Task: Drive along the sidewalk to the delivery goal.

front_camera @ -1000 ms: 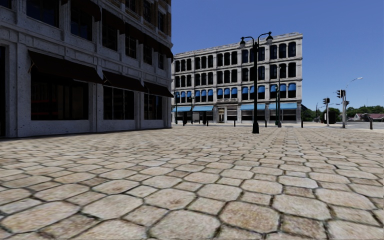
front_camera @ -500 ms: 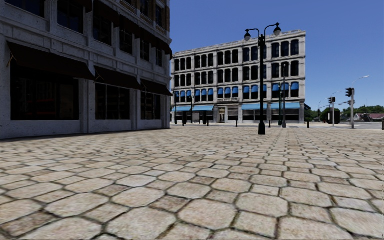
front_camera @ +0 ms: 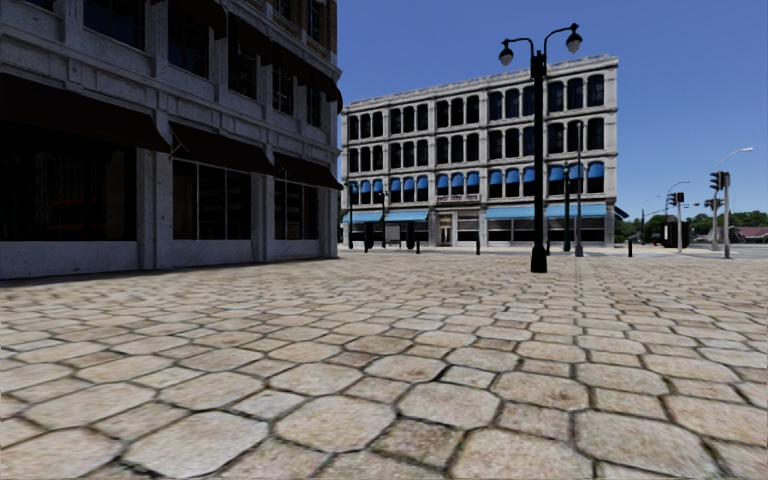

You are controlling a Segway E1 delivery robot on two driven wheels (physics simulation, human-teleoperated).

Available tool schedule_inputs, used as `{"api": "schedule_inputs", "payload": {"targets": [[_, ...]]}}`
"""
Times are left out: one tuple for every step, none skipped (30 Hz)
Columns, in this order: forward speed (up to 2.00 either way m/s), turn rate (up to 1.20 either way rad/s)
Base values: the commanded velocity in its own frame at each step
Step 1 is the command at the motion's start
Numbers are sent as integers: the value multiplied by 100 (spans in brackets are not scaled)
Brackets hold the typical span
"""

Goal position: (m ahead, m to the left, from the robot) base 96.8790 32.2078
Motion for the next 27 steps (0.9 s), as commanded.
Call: {"api": "schedule_inputs", "payload": {"targets": [[200,0],[200,0],[200,0],[200,0],[200,0],[200,0],[200,0],[200,0],[200,0],[200,0],[200,0],[200,0],[200,0],[200,0],[200,0],[200,0],[200,0],[200,0],[200,0],[200,0],[200,0],[200,0],[200,0],[200,0],[200,0],[200,0],[200,0]]}}
